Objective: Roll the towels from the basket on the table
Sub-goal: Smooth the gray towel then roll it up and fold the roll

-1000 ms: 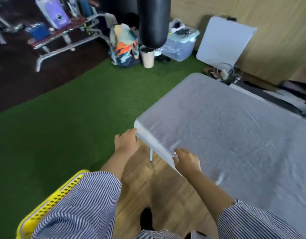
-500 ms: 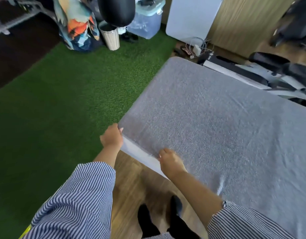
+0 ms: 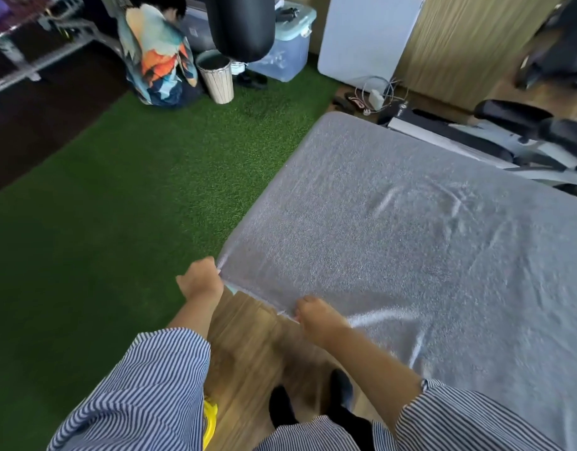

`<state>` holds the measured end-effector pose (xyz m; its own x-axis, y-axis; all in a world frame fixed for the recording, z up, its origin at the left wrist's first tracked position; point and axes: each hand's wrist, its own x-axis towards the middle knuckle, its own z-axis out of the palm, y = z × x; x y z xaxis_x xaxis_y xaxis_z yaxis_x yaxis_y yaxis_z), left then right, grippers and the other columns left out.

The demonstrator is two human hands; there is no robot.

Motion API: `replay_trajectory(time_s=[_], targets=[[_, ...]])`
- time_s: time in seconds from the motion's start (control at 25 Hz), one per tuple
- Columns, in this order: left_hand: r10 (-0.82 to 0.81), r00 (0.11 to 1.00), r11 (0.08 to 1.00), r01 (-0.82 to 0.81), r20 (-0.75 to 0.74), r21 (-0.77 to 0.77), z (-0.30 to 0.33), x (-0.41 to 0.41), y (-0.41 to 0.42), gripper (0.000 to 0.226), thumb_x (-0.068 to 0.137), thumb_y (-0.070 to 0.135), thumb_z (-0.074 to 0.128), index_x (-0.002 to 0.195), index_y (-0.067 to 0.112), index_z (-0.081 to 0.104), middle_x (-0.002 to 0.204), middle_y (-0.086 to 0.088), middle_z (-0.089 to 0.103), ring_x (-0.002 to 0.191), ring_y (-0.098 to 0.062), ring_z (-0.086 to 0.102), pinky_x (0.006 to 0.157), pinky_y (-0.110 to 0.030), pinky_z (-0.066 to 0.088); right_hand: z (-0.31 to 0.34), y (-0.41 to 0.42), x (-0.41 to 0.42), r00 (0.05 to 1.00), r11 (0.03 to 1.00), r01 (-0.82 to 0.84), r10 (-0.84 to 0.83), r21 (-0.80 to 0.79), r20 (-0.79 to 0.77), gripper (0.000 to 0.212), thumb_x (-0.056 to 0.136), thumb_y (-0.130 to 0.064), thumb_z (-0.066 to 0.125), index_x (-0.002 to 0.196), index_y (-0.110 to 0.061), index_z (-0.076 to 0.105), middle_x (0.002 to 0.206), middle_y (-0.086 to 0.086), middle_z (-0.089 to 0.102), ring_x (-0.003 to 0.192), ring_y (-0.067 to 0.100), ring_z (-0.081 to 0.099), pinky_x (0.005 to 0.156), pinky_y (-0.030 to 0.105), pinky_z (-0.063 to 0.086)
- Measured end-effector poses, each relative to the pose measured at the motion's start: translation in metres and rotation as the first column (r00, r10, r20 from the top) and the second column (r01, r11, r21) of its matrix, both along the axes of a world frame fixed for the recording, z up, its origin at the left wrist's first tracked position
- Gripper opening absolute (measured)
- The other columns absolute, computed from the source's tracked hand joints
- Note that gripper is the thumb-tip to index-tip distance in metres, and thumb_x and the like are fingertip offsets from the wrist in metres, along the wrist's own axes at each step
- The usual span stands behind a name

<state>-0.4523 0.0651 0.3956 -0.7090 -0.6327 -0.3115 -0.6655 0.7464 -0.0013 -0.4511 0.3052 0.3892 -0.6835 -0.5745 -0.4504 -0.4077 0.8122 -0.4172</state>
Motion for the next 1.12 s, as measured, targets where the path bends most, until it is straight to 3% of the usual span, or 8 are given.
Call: replay_trajectory(time_s=[0.16, 0.24, 0.4, 0.48, 0.6, 0.8, 1.12], targets=[[0.015, 0.999, 0.999, -0.013, -0.052, 0.035, 0.016, -0.007, 0.017, 0.028, 0.090, 0.021, 0.059, 0.117, 0.015, 0.053, 0.117, -0.007, 0.057, 0.102, -0.026, 0.058, 0.088, -0.040, 0.038, 0.010, 0.014, 0.004, 0.997, 0.998, 0.050, -0.052, -0.030, -0.063, 0.023, 0.091, -0.007, 0.043, 0.110, -0.005, 0.055, 0.112, 0.010, 0.053, 0.104, 0.027, 0.053, 0.083, 0.034, 0.045], [-0.072, 0.991, 0.997, 0.072, -0.115, -0.008, 0.027, -0.019, 0.034, 0.037, 0.089, 0.024, 0.059, 0.123, 0.014, 0.048, 0.123, -0.008, 0.052, 0.108, -0.027, 0.056, 0.089, -0.042, 0.038, 0.015, 0.031, 0.003, 0.975, 0.990, 0.119, -0.131, -0.072, -0.180, 0.021, 0.092, -0.015, 0.046, 0.108, -0.008, 0.057, 0.110, 0.008, 0.056, 0.102, 0.026, 0.053, 0.082, 0.034, 0.045], [-0.325, 0.930, 0.945, 0.326, -0.175, -0.024, 0.032, -0.052, 0.097, 0.034, 0.089, 0.025, 0.052, 0.121, 0.014, 0.051, 0.123, -0.009, 0.053, 0.115, -0.029, 0.052, 0.094, -0.045, 0.038, 0.017, 0.085, 0.002, 0.890, 0.958, 0.282, -0.282, -0.053, -0.359, 0.019, 0.078, -0.017, 0.062, 0.097, -0.015, 0.066, 0.095, 0.004, 0.064, 0.090, 0.027, 0.062, 0.074, 0.038, 0.048], [-0.434, 0.881, 0.895, 0.446, -0.191, 0.026, 0.031, -0.064, 0.147, 0.034, 0.089, 0.026, 0.051, 0.121, 0.015, 0.052, 0.123, -0.009, 0.053, 0.114, -0.030, 0.053, 0.094, -0.045, 0.041, 0.022, 0.123, 0.005, 0.856, 0.918, 0.394, -0.383, -0.042, -0.348, 0.024, 0.079, -0.019, 0.064, 0.103, -0.016, 0.066, 0.103, 0.004, 0.064, 0.099, 0.028, 0.061, 0.082, 0.039, 0.047], [-0.584, 0.782, 0.789, 0.610, -0.218, 0.075, 0.032, -0.065, 0.235, 0.036, 0.088, 0.028, 0.052, 0.122, 0.016, 0.051, 0.124, -0.009, 0.053, 0.112, -0.030, 0.055, 0.091, -0.043, 0.045, 0.032, 0.192, 0.019, 0.773, 0.841, 0.540, -0.513, -0.038, -0.373, 0.033, 0.090, -0.025, 0.051, 0.121, -0.017, 0.057, 0.123, 0.002, 0.056, 0.118, 0.025, 0.049, 0.097, 0.035, 0.036], [-0.760, 0.611, 0.602, 0.790, -0.222, 0.114, 0.039, -0.027, 0.405, 0.036, 0.089, 0.032, 0.049, 0.123, 0.021, 0.050, 0.124, -0.005, 0.052, 0.115, -0.026, 0.052, 0.089, -0.041, 0.042, 0.040, 0.332, 0.067, 0.642, 0.709, 0.705, -0.640, -0.002, -0.422, 0.033, 0.091, -0.026, 0.048, 0.122, -0.018, 0.055, 0.125, 0.001, 0.054, 0.120, 0.023, 0.047, 0.098, 0.034, 0.034], [-0.880, 0.396, 0.364, 0.917, -0.261, 0.165, 0.038, 0.054, 0.646, 0.040, 0.090, 0.031, 0.048, 0.129, 0.019, 0.047, 0.131, -0.004, 0.047, 0.121, -0.025, 0.047, 0.094, -0.045, 0.039, 0.052, 0.552, 0.173, 0.464, 0.493, 0.866, -0.739, 0.078, -0.488, 0.030, 0.090, -0.026, 0.046, 0.118, -0.020, 0.057, 0.124, -0.001, 0.056, 0.117, 0.021, 0.050, 0.095, 0.034, 0.036]])
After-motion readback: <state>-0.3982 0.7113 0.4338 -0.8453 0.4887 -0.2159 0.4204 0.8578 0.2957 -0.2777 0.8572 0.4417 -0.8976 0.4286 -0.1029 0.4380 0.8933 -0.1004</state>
